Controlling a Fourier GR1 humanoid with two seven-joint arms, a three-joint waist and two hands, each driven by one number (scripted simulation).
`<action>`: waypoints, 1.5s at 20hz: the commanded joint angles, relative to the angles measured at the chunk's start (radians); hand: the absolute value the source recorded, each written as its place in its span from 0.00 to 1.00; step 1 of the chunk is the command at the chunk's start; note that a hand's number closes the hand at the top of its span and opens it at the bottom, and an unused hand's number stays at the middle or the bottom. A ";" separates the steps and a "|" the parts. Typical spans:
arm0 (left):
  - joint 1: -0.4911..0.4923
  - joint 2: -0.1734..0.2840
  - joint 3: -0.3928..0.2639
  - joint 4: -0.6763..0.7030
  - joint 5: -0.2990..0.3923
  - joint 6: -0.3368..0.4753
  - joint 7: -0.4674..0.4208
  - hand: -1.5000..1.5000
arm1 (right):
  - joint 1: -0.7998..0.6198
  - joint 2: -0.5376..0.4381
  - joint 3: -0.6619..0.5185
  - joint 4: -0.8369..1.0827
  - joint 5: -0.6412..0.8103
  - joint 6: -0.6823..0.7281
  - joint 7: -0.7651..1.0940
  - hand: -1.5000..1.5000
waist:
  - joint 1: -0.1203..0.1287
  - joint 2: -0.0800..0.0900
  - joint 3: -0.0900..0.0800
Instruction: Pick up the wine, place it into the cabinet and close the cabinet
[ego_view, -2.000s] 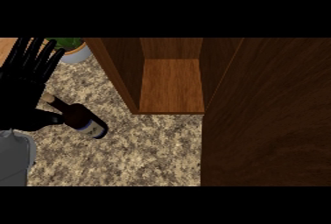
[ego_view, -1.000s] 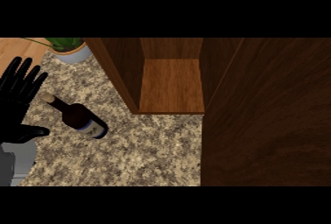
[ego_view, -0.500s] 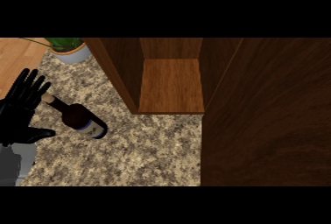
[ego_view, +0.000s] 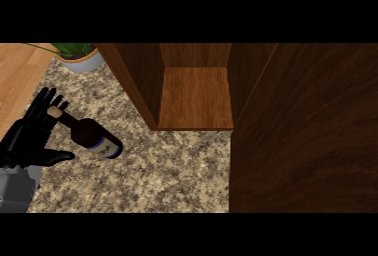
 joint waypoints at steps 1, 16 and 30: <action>-0.019 -0.002 -0.008 0.130 -0.046 -0.032 -0.094 0.00 | 0.004 0.010 0.034 -0.098 0.004 -0.040 0.081 0.00 | -0.003 0.000 0.000; -0.125 0.008 -0.028 0.506 -0.153 -0.073 -0.344 0.00 | 0.085 0.052 0.062 -0.083 0.057 -0.002 0.006 0.00 | -0.003 0.000 0.000; -0.249 0.012 -0.022 0.826 -0.212 -0.093 -0.539 0.00 | 0.064 0.003 -0.065 -0.015 -0.024 0.060 -0.044 0.00 | -0.009 0.002 0.000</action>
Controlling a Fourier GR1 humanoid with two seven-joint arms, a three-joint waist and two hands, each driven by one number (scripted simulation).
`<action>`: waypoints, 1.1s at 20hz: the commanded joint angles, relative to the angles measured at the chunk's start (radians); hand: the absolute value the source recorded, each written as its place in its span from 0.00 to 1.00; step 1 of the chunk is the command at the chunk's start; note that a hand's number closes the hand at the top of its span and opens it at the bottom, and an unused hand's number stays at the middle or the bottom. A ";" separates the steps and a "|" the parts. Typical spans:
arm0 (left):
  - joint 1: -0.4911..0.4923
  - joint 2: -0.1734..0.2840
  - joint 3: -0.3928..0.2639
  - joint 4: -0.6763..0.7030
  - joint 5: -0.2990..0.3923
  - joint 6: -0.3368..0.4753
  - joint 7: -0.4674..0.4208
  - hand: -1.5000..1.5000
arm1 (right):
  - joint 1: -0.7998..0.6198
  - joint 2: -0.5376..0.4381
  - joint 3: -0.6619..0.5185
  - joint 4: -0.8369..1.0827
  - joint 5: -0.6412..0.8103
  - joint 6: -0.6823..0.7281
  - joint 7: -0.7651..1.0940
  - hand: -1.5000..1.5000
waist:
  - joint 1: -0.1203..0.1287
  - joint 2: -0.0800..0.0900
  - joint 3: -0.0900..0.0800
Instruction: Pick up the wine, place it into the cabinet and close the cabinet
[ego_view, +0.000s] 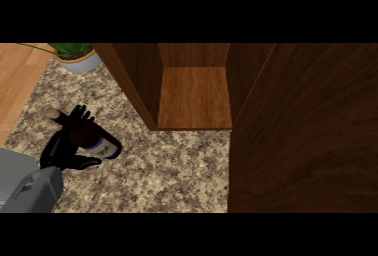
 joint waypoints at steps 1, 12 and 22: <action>-0.033 0.024 0.022 0.117 -0.003 -0.032 -0.070 0.00 | 0.016 0.024 0.045 -0.067 0.019 -0.023 0.034 0.00 | -0.005 0.002 -0.001; -0.046 0.002 0.028 0.183 0.005 -0.110 -0.124 0.00 | 0.067 0.022 0.035 -0.050 0.012 0.030 -0.014 0.00 | -0.014 0.004 -0.002; -0.059 -0.011 0.014 0.195 -0.003 -0.158 -0.108 1.00 | -0.020 0.034 0.029 0.025 0.063 -0.013 -0.030 0.00 | -0.007 0.005 -0.002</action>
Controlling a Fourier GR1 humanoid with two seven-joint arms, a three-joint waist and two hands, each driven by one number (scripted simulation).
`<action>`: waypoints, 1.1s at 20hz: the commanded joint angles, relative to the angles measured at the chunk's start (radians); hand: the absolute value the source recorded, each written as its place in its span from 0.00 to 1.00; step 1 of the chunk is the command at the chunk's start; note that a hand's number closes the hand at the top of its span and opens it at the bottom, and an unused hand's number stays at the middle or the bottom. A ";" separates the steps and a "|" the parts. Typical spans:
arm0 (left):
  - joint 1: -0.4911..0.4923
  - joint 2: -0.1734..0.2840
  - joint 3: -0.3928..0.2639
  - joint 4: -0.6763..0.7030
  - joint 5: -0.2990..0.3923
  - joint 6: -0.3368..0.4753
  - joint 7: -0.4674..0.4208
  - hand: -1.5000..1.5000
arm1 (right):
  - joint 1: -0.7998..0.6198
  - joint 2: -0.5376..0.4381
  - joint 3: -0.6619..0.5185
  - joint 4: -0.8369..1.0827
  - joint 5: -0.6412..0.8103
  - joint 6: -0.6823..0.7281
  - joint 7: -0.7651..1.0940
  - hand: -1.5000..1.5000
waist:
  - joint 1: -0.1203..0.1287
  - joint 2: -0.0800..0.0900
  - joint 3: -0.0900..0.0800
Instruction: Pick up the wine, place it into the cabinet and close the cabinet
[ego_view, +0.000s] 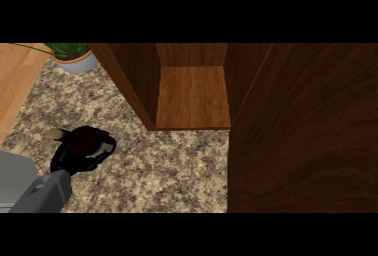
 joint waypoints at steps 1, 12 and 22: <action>0.006 0.013 -0.010 0.010 -0.015 -0.089 -0.080 1.00 | -0.058 -0.016 -0.023 0.013 -0.010 -0.022 0.033 0.00 | -0.001 0.002 -0.001; 0.259 -0.129 -0.062 -0.102 -0.055 0.064 -0.299 1.00 | 0.012 -0.016 -0.039 0.023 0.007 0.014 -0.015 0.00 | 0.033 -0.011 0.003; 0.472 -0.227 -0.110 -0.408 0.002 0.069 -0.324 1.00 | 0.030 0.000 -0.021 0.010 0.017 0.011 -0.021 0.00 | 0.035 -0.013 0.005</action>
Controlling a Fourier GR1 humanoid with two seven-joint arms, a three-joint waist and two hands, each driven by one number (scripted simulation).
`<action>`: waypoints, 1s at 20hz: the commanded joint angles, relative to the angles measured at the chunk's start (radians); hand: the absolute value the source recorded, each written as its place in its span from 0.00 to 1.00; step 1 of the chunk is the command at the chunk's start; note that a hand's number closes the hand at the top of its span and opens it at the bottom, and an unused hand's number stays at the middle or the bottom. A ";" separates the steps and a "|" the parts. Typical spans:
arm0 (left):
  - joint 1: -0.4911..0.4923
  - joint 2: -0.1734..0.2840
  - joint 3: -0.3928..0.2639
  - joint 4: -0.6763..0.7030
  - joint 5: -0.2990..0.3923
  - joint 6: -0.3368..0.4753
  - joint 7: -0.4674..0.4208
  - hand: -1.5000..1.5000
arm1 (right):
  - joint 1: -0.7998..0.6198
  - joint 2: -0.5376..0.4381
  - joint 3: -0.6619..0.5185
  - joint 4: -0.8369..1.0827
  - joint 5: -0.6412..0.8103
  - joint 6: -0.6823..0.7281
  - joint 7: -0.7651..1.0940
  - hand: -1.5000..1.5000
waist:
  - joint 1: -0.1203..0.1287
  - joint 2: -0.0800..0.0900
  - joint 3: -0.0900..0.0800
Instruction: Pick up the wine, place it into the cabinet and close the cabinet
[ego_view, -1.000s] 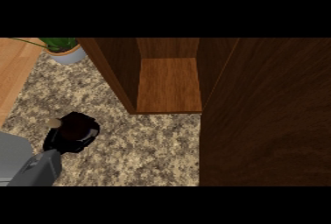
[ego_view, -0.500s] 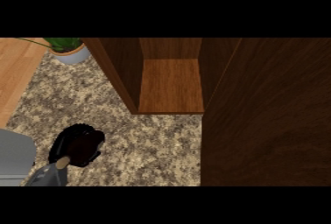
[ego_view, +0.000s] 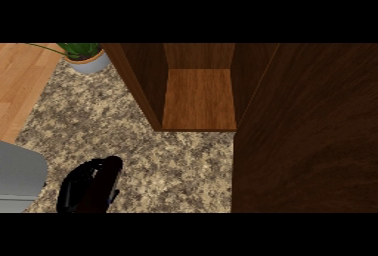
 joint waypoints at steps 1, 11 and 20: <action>0.138 -0.075 -0.077 -0.074 -0.012 -0.124 -0.038 1.00 | 0.025 0.005 0.014 -0.022 0.010 0.004 0.003 0.00 | -0.001 0.008 -0.013; 0.406 -0.148 -0.307 -0.716 0.128 0.014 0.263 1.00 | 0.005 -0.029 -0.047 -0.034 -0.065 0.011 0.031 0.00 | -0.003 0.009 -0.013; 0.494 -0.149 -0.485 -1.137 0.205 0.231 0.517 1.00 | 0.048 -0.022 -0.068 0.053 -0.088 0.082 -0.063 0.00 | -0.013 0.013 -0.014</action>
